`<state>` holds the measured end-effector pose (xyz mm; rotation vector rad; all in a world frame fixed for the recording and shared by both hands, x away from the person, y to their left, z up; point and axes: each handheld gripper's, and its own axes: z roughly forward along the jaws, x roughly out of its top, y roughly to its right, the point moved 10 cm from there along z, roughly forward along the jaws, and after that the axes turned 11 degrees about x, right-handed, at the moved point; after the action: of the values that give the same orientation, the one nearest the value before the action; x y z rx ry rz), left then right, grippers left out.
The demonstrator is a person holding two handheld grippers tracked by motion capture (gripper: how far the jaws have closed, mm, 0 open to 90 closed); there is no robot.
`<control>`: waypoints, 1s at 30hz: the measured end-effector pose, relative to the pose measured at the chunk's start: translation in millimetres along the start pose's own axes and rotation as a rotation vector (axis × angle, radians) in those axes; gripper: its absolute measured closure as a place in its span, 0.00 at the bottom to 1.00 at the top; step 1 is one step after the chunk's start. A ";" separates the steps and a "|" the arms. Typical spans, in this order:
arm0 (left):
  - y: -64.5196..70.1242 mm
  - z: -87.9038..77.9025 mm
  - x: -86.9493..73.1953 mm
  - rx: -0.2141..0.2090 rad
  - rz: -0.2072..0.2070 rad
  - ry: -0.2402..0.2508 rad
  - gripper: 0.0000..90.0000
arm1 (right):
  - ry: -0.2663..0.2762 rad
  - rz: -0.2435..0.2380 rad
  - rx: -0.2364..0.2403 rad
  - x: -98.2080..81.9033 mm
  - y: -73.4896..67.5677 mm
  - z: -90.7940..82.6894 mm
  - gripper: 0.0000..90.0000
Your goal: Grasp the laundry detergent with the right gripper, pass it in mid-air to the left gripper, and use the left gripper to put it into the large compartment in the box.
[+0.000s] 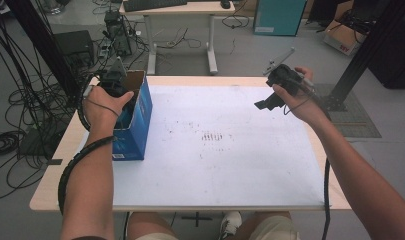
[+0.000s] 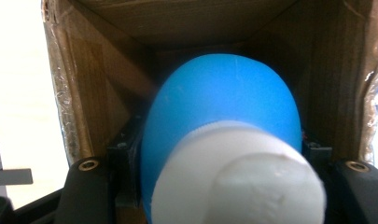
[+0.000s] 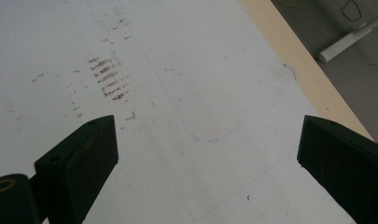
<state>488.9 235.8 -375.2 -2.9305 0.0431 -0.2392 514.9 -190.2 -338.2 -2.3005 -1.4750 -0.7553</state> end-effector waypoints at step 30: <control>1.9 0.1 -0.4 0.005 0.008 0.014 0.40 | -0.004 -0.017 -0.005 3.9 2.1 -3.9 0.06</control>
<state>488.5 234.0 -375.7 -2.9229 0.0562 -0.2580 517.1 -190.2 -332.6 -2.2975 -1.4984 -0.7608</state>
